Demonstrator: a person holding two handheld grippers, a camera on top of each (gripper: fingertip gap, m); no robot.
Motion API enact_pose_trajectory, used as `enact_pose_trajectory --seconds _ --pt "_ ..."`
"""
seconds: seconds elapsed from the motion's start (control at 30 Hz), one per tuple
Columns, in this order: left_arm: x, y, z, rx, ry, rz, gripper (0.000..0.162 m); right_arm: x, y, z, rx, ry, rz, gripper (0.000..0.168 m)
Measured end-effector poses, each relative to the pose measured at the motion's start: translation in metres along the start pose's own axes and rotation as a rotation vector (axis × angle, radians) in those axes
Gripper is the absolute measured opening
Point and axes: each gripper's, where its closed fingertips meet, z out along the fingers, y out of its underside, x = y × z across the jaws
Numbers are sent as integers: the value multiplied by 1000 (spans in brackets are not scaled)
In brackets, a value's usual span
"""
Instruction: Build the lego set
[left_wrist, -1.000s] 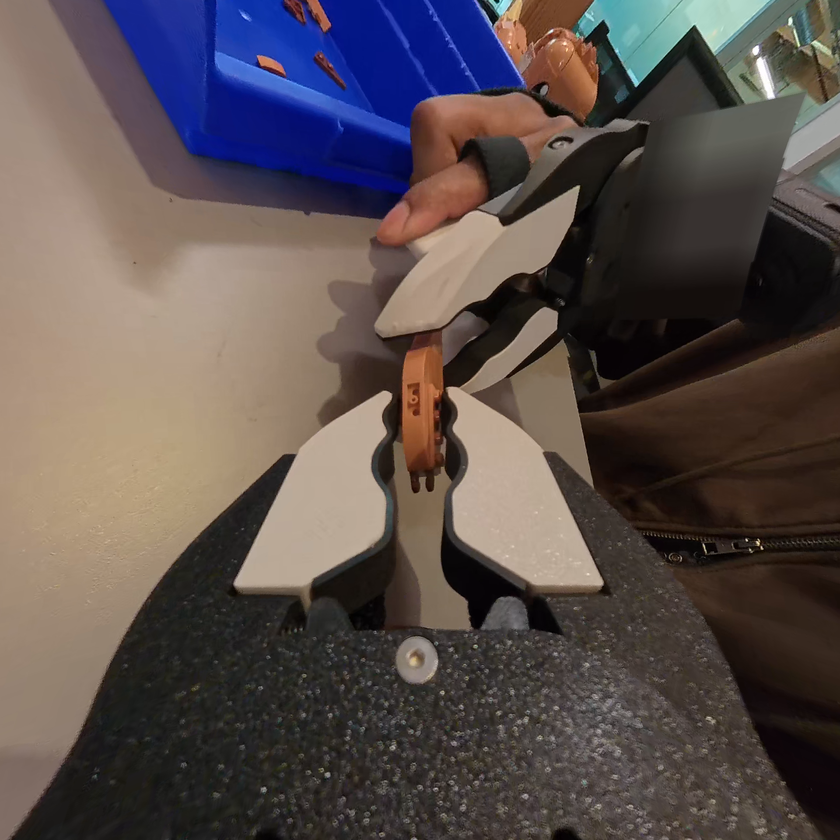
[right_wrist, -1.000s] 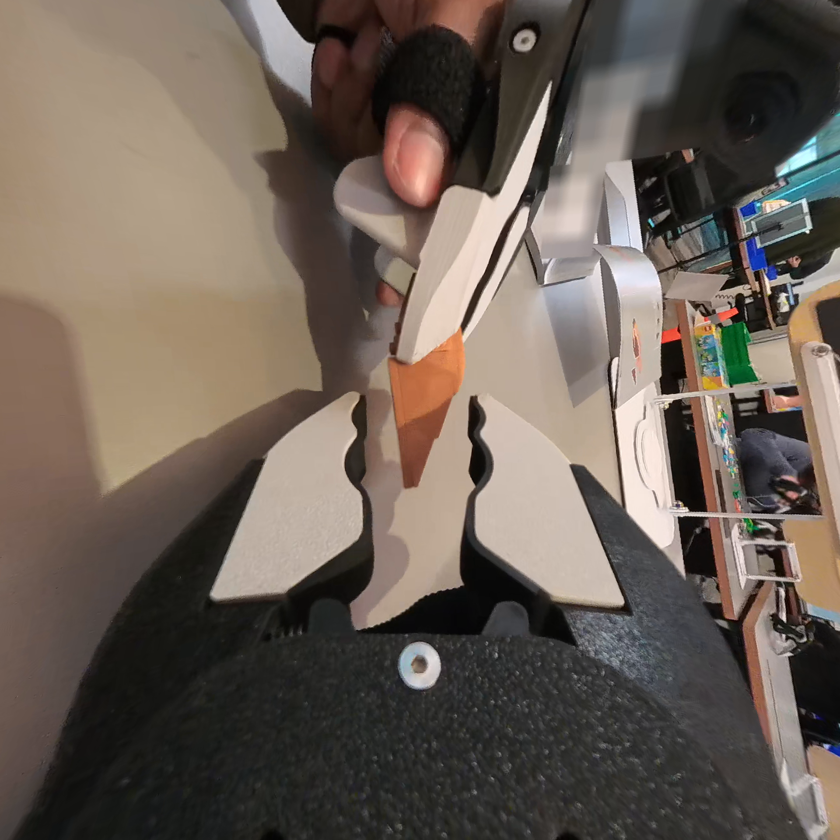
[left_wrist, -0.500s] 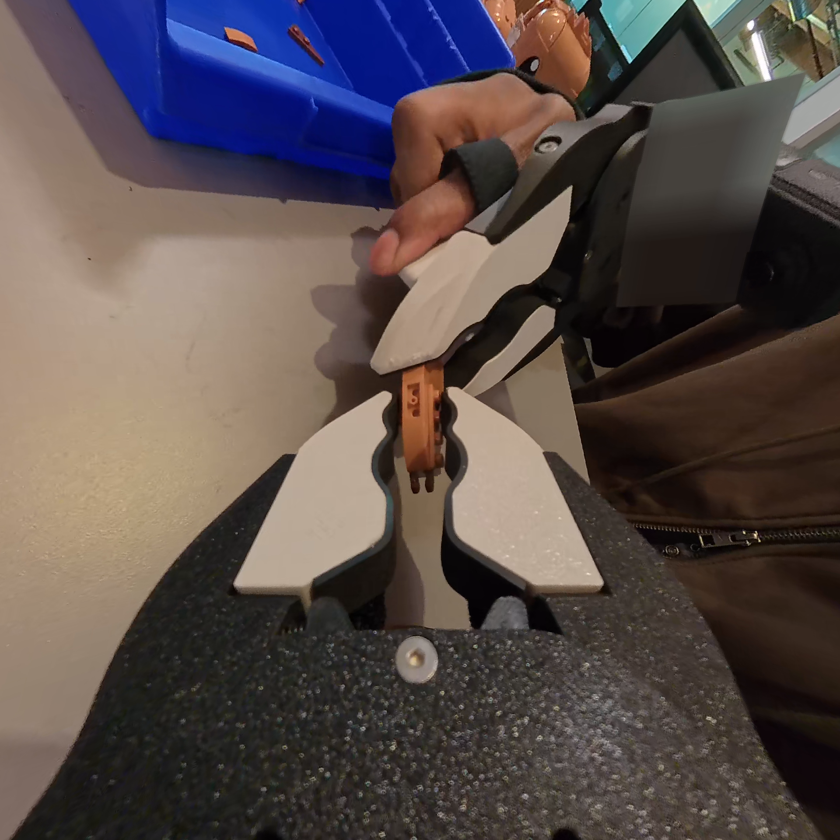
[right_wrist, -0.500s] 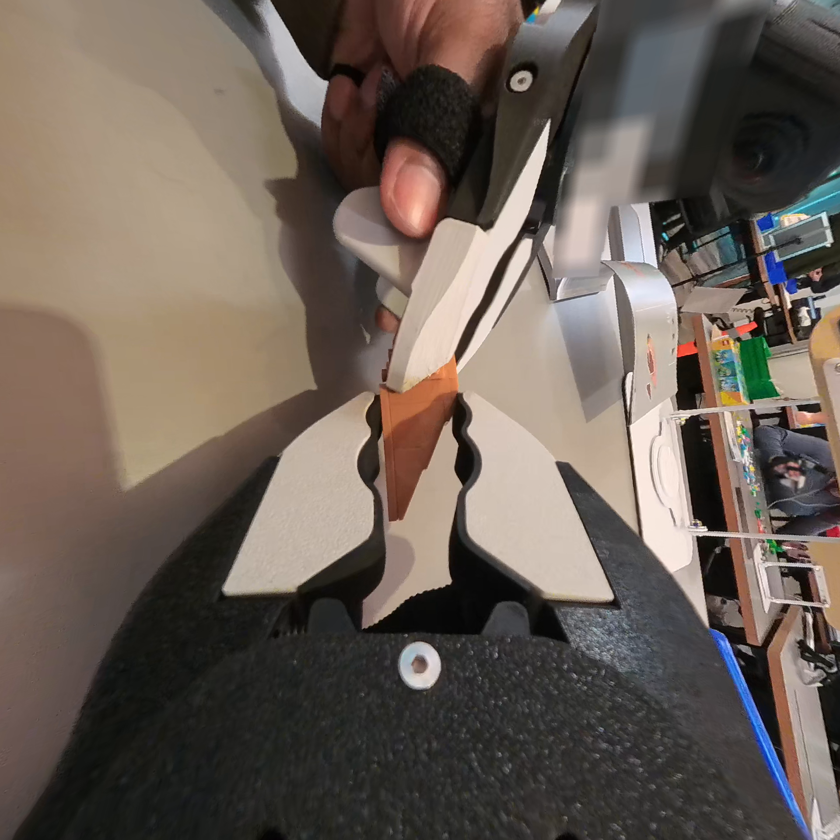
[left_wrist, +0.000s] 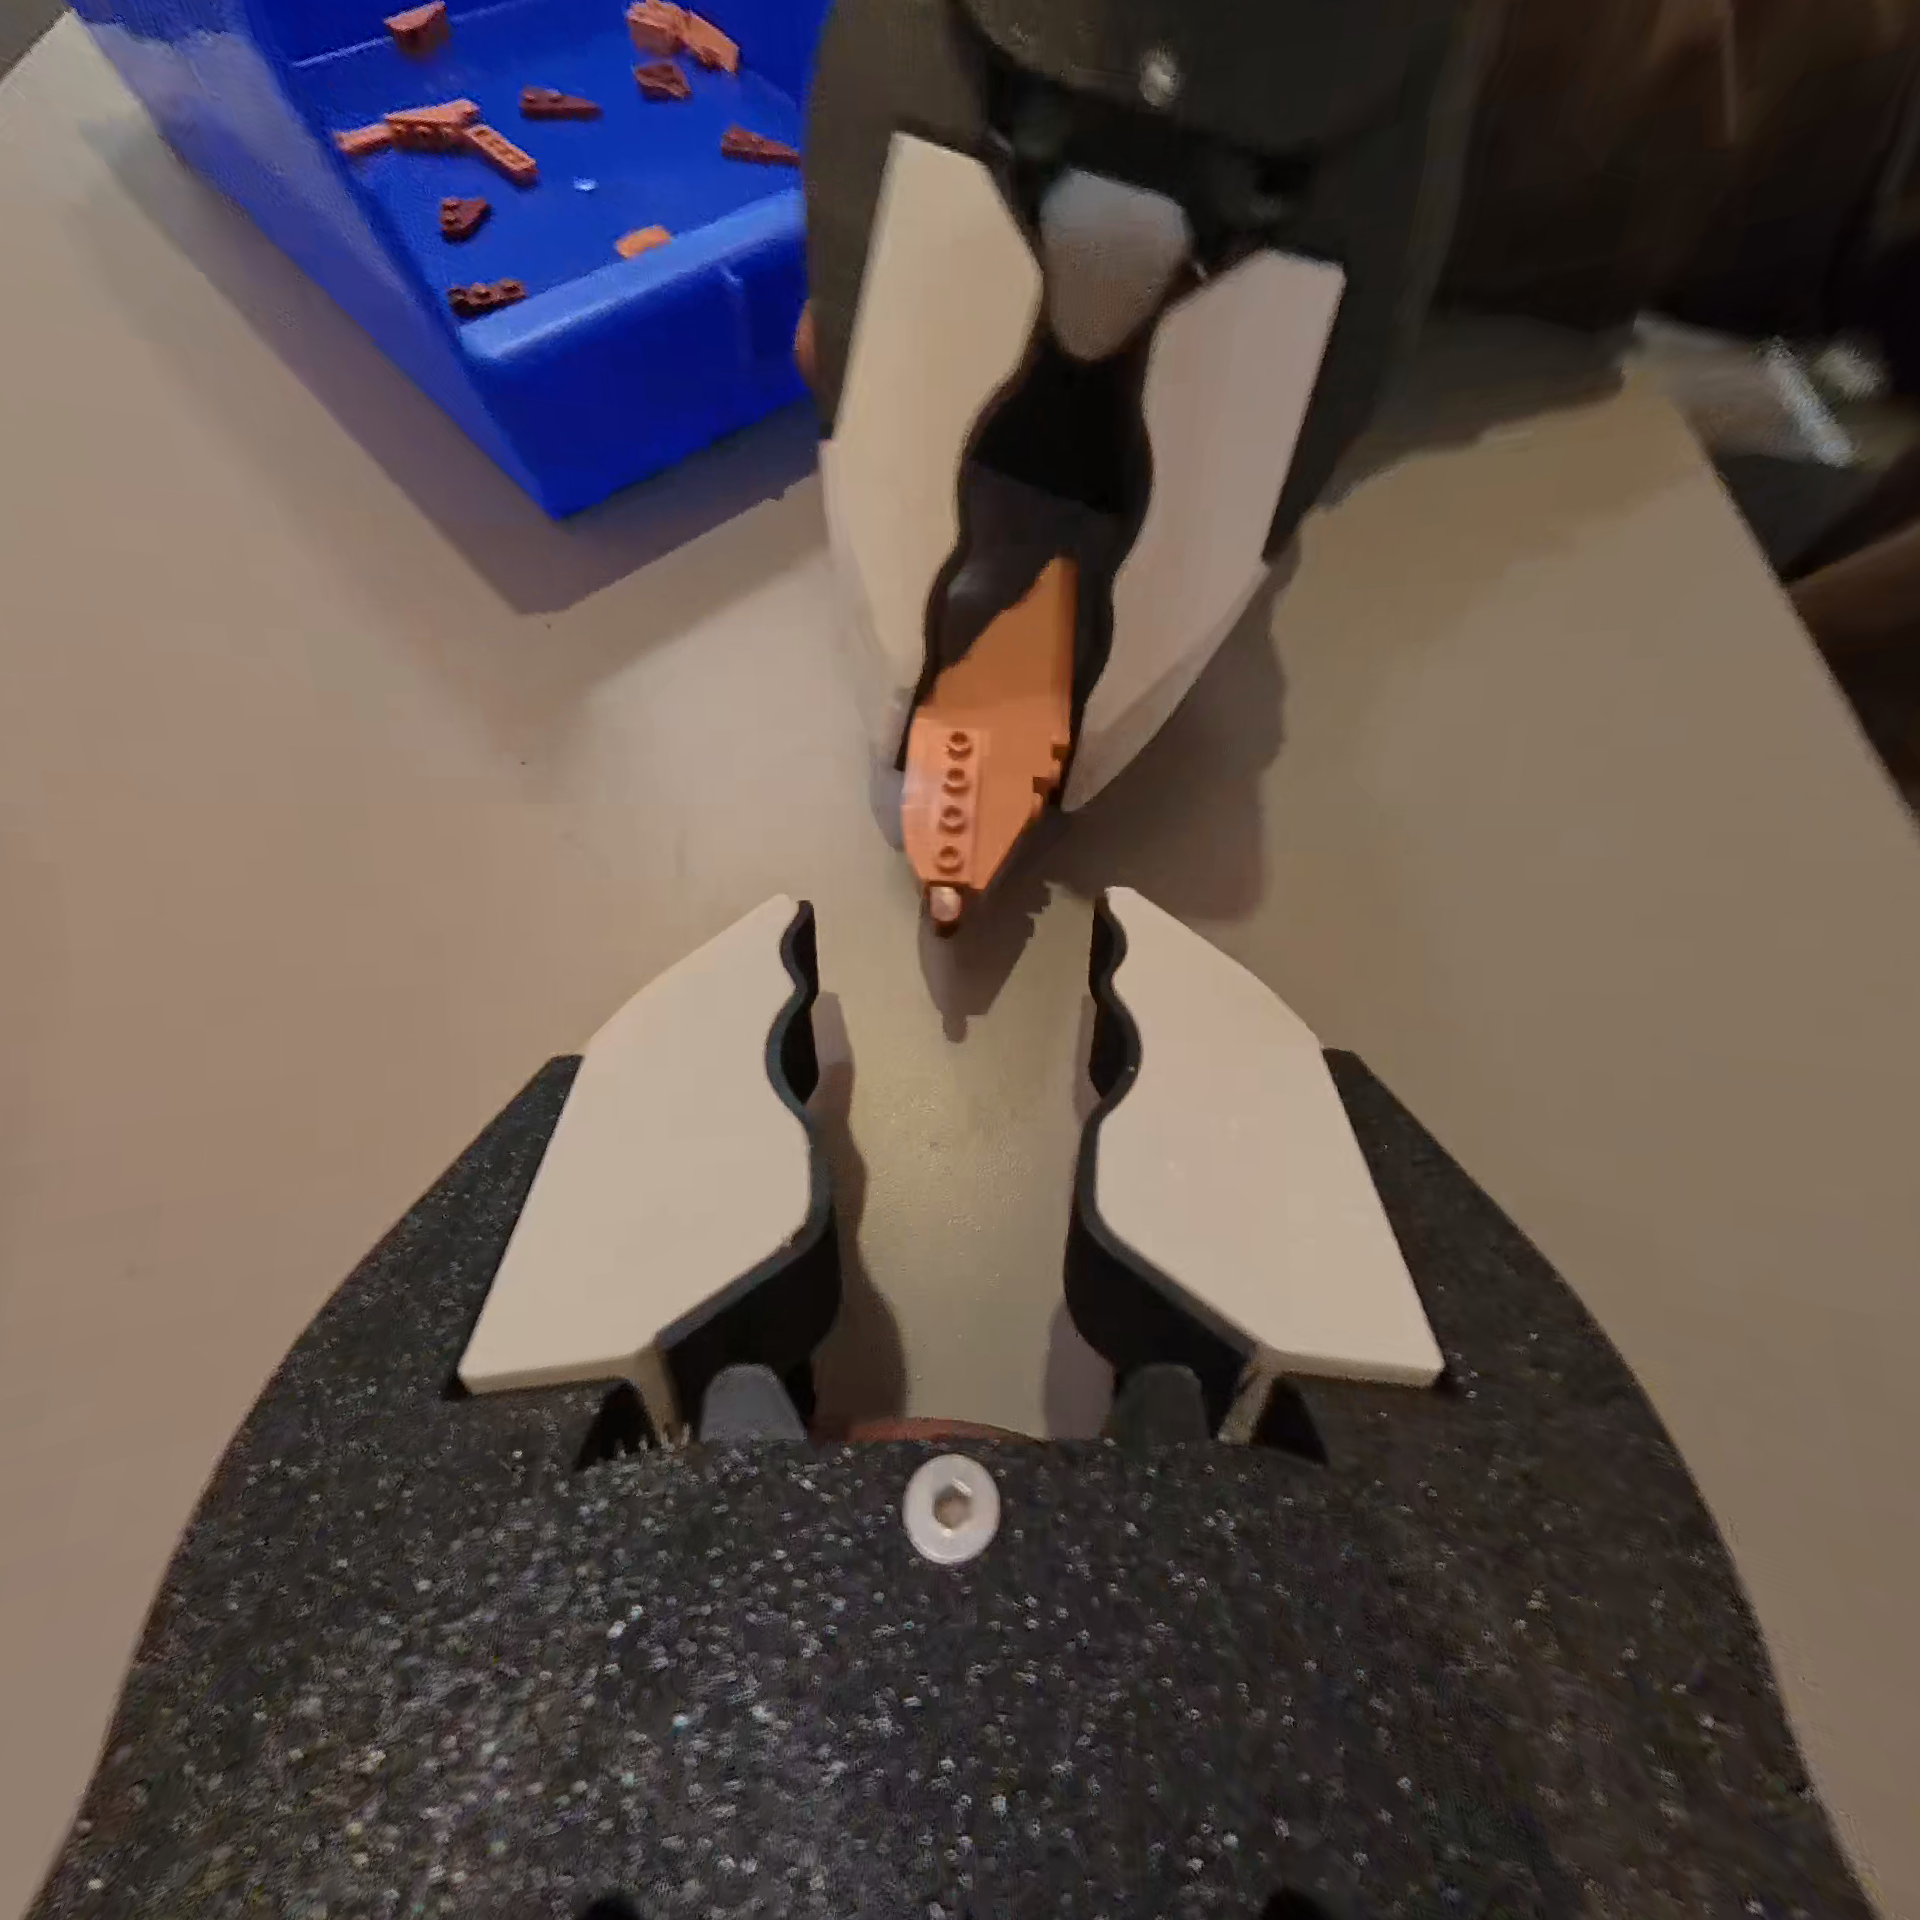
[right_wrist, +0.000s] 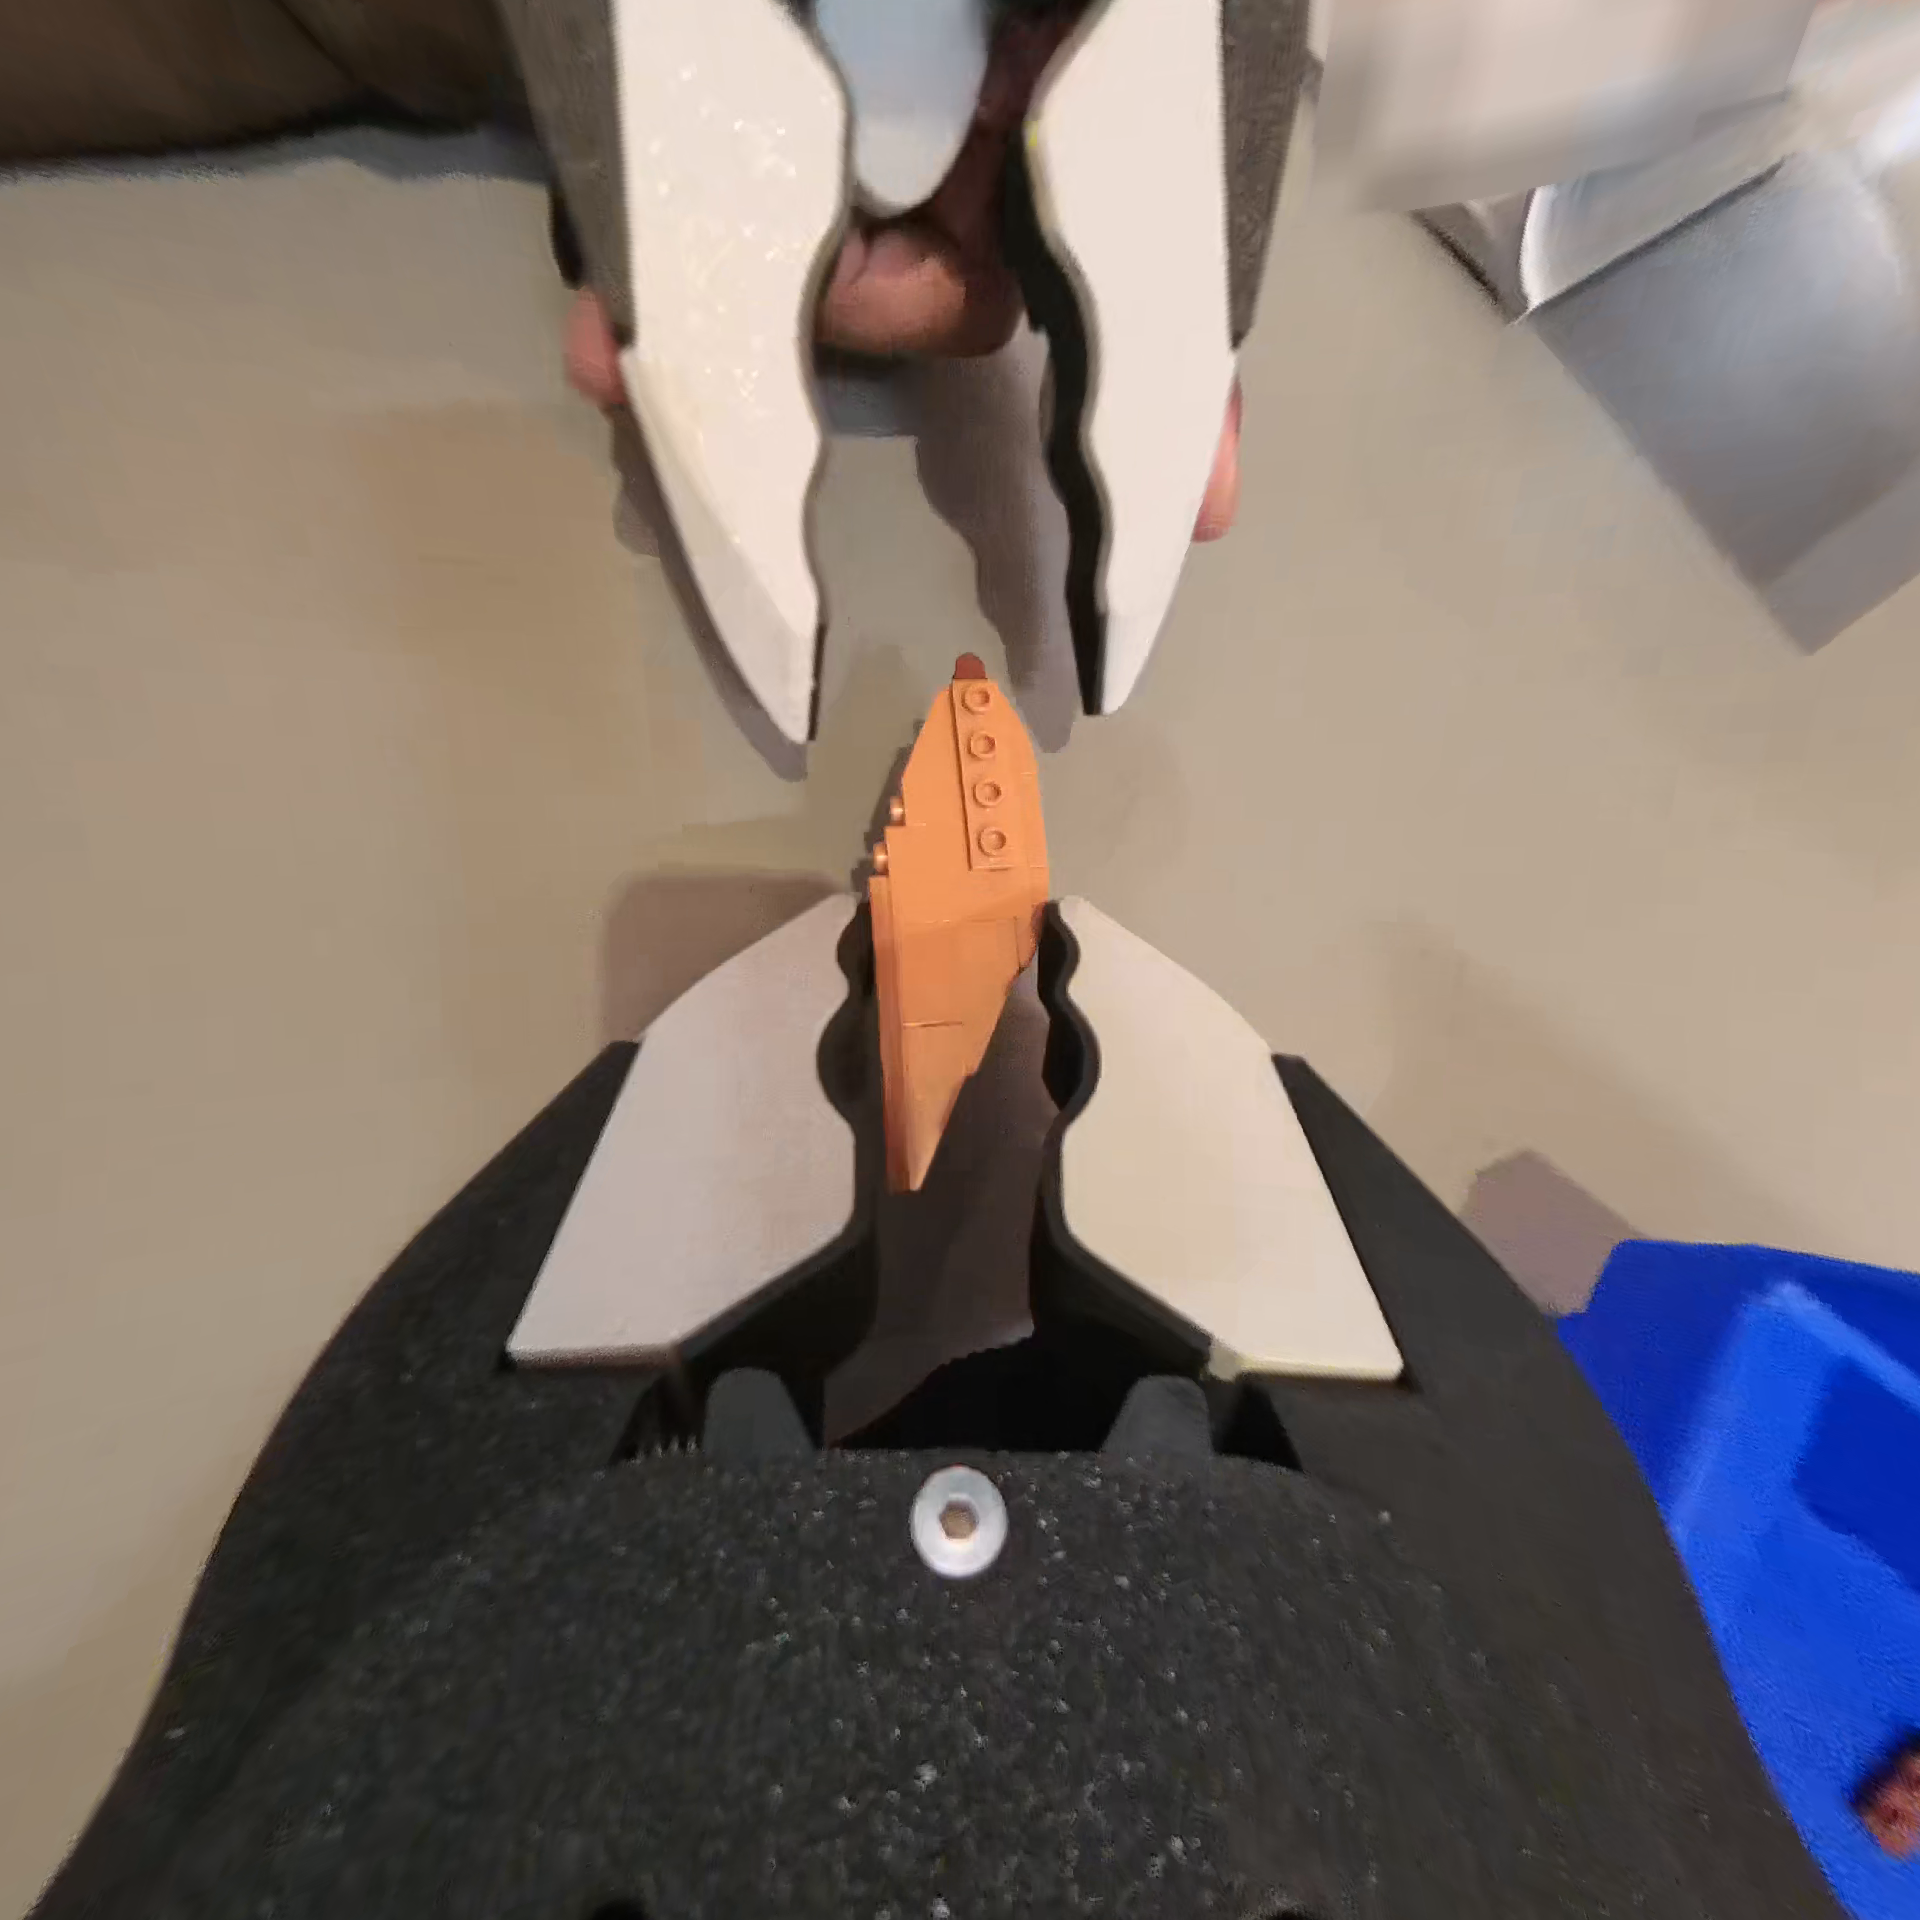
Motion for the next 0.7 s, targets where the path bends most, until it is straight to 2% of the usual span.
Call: enact_pose_trajectory --seconds 0.1,0.27,0.43,0.5,0.57,0.7 --pt "0 3 7 -40 -47 135 48 -3 3 0 -12 -77 101 30" --pt "-2 0 12 -20 -156 399 30 -11 1 2 -8 -211 265 30" --pt "0 -3 14 5 -193 544 18 -13 -2 4 7 -287 365 31" --pt "-1 -3 12 13 -188 533 17 -12 -4 3 23 -301 383 31" --pt "1 1 12 -4 -133 444 17 -10 -6 4 30 -281 371 32" --pt "0 6 5 -42 -50 178 17 12 -5 -3 10 -76 185 55"
